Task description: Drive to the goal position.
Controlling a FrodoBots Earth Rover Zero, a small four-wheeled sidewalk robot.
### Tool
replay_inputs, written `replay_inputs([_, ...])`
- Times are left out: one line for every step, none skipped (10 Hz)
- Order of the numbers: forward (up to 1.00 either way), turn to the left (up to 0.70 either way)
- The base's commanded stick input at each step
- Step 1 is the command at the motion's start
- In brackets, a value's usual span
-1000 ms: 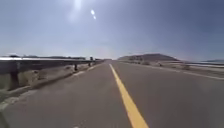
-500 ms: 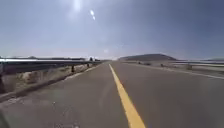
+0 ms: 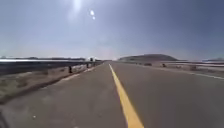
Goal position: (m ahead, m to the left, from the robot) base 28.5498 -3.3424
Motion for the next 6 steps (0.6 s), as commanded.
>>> replay_inputs([0.85,0.00])
replay_inputs([0.85,0.00])
replay_inputs([0.85,0.00])
replay_inputs([0.85,0.00])
replay_inputs([0.85,0.00])
replay_inputs([0.85,0.00])
